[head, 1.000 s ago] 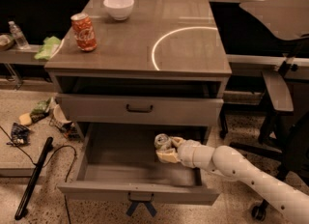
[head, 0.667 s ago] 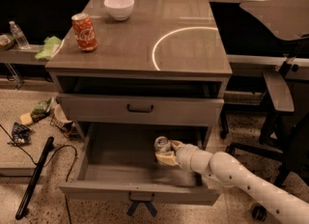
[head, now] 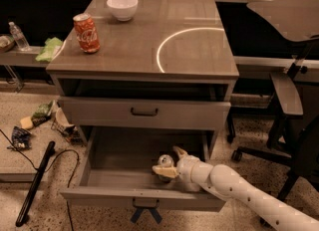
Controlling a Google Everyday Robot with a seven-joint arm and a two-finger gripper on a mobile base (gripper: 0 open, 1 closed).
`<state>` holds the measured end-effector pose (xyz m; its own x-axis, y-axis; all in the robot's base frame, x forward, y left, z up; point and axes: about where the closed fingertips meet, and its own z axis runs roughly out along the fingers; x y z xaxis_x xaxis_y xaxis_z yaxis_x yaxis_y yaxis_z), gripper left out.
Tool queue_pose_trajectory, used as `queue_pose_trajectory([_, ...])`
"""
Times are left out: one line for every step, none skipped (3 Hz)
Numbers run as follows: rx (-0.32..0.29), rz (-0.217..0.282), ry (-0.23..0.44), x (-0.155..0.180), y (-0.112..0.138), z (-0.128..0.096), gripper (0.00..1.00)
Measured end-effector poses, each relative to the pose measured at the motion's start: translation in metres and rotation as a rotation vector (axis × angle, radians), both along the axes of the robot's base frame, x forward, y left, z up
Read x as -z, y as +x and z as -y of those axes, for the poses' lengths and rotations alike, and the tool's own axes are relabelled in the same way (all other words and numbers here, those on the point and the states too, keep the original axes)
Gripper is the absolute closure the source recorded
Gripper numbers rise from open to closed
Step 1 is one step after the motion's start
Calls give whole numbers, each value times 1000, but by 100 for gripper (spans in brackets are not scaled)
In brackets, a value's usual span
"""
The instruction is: Place 7up can into middle drawer
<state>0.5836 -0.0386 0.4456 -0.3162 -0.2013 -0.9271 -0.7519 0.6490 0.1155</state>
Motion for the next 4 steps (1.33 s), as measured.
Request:
queue_pose_trajectory([16,0,-2,-6,-4,1,0])
queue_pose_trajectory([27,39,-36,-38,-11,15,0])
queue_pose_trajectory([14,65,-50,-102,-41,31,0])
queue_pose_trajectory([3,109,-63,-177,-84,43,14])
